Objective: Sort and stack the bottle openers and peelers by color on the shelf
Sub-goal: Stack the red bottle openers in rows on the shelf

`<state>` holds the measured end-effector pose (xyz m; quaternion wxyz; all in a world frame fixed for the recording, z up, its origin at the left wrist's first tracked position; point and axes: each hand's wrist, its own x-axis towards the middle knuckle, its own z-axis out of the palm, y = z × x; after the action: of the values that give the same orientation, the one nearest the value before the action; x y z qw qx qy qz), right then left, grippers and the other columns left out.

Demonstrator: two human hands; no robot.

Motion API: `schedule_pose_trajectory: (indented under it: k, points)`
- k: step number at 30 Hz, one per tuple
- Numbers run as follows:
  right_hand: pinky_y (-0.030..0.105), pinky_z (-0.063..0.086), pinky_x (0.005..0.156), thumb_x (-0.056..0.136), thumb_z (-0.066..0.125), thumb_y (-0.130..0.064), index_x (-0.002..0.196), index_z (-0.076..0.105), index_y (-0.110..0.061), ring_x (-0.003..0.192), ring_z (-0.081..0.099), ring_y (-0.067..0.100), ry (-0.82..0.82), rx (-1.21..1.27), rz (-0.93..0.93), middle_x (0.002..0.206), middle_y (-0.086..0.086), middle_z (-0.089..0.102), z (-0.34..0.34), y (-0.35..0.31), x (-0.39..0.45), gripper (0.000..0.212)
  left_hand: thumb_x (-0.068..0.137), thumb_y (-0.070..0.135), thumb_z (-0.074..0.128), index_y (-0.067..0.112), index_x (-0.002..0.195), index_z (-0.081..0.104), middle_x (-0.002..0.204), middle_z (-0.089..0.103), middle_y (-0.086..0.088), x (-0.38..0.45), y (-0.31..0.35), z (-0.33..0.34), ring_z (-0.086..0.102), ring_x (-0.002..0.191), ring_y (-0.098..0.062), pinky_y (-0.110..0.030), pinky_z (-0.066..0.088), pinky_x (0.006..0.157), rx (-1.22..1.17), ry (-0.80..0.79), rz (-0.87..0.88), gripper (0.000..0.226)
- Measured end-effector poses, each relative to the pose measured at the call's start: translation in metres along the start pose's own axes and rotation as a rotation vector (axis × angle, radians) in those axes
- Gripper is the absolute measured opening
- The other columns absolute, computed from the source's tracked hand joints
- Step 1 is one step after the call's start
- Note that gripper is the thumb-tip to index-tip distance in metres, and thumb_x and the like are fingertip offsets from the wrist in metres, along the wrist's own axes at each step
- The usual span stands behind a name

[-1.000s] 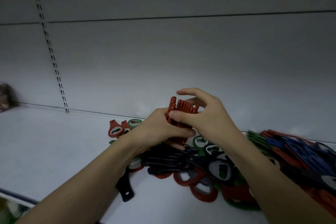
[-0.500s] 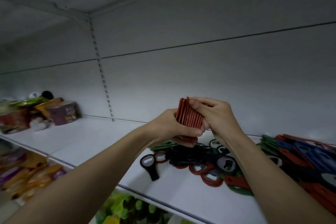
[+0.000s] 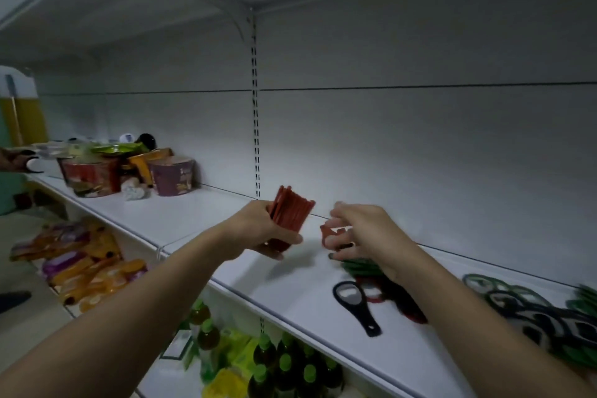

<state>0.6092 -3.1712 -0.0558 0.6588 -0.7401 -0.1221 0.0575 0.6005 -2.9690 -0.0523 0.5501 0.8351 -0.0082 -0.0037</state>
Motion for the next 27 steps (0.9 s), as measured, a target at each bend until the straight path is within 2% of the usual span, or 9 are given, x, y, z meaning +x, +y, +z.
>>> schedule_pose_trajectory:
  k: [3,6,9,12,14,17,22,25,27]
  points:
    - [0.039,0.055,0.077,0.096,0.055,-0.031,0.099,0.065,-0.008,0.087,0.066,0.022,-0.106,-0.513,-0.03,0.1,0.009,0.066,0.065,0.016,0.049,0.025,0.069,0.003,0.087,-0.001,0.102,0.064,0.09,0.066,-0.016,0.033,-0.021,-0.049,0.068,0.077,-0.026,-0.037,0.062,0.062,0.078,0.106,-0.106,0.04]
    - [0.035,0.043,0.095,0.099,0.047,-0.036,0.135,0.048,-0.009,0.123,0.053,0.03,-0.131,-0.902,-0.05,0.135,0.013,0.054,0.116,0.035,0.086,0.045,0.07,0.0,0.086,-0.002,0.105,0.058,0.099,0.061,-0.019,0.071,-0.039,-0.079,0.066,0.081,-0.03,-0.037,0.06,0.051,0.179,0.168,-0.206,0.045]
    - [0.042,0.036,0.105,0.101,0.039,-0.046,0.138,0.042,-0.008,0.129,0.044,0.03,-0.095,-1.091,-0.057,0.141,0.01,0.048,0.139,0.054,0.111,0.053,0.067,0.003,0.088,0.0,0.105,0.055,0.108,0.059,-0.021,0.111,-0.056,-0.093,0.065,0.087,-0.034,-0.04,0.06,0.052,0.303,0.188,-0.274,0.051]
    - [0.041,0.031,0.107,0.101,0.034,-0.048,0.13,0.049,-0.011,0.127,0.043,0.026,-0.003,-1.133,-0.103,0.135,0.006,0.052,0.141,0.07,0.126,0.05,0.065,0.01,0.09,0.002,0.11,0.055,0.112,0.059,-0.018,0.144,-0.066,-0.097,0.065,0.095,-0.034,-0.045,0.061,0.072,0.402,0.194,-0.297,0.058]
    - [0.04,0.029,0.109,0.101,0.035,-0.048,0.13,0.05,-0.012,0.127,0.043,0.024,0.007,-1.109,-0.12,0.133,0.004,0.053,0.141,0.074,0.128,0.049,0.066,0.02,0.09,0.005,0.108,0.055,0.108,0.06,-0.012,0.161,-0.068,-0.096,0.062,0.097,-0.029,-0.037,0.057,0.084,0.529,0.221,-0.29,0.057]
    - [0.04,0.029,0.11,0.1,0.037,-0.048,0.128,0.051,-0.012,0.127,0.043,0.023,-0.001,-1.088,-0.115,0.131,0.002,0.053,0.138,0.075,0.131,0.047,0.068,0.028,0.087,0.01,0.098,0.048,0.099,0.057,-0.007,0.18,-0.064,-0.091,0.056,0.088,-0.024,-0.031,0.049,0.074,0.663,0.239,-0.275,0.052]
    - [0.042,0.026,0.112,0.1,0.037,-0.046,0.13,0.048,-0.012,0.129,0.039,0.023,-0.009,-1.108,-0.107,0.134,0.003,0.049,0.14,0.075,0.135,0.047,0.075,0.014,0.083,0.008,0.105,0.047,0.096,0.056,-0.009,0.201,-0.056,-0.087,0.059,0.087,-0.025,-0.031,0.052,0.067,0.652,0.18,-0.315,0.047]
    - [0.042,0.026,0.111,0.1,0.037,-0.045,0.13,0.048,-0.012,0.128,0.039,0.024,-0.004,-1.106,-0.116,0.133,0.004,0.049,0.141,0.076,0.135,0.046,0.076,0.013,0.081,0.003,0.117,0.05,0.107,0.059,-0.012,0.206,-0.056,-0.085,0.063,0.098,-0.029,-0.034,0.056,0.079,0.666,0.167,-0.334,0.053]
    - [0.043,0.026,0.112,0.1,0.037,-0.045,0.129,0.049,-0.012,0.127,0.04,0.024,-0.013,-1.093,-0.118,0.132,0.004,0.05,0.14,0.077,0.134,0.046,0.077,0.014,0.079,0.003,0.12,0.05,0.104,0.058,-0.015,0.208,-0.055,-0.085,0.064,0.098,-0.034,-0.041,0.059,0.082,0.632,0.131,-0.363,0.053]
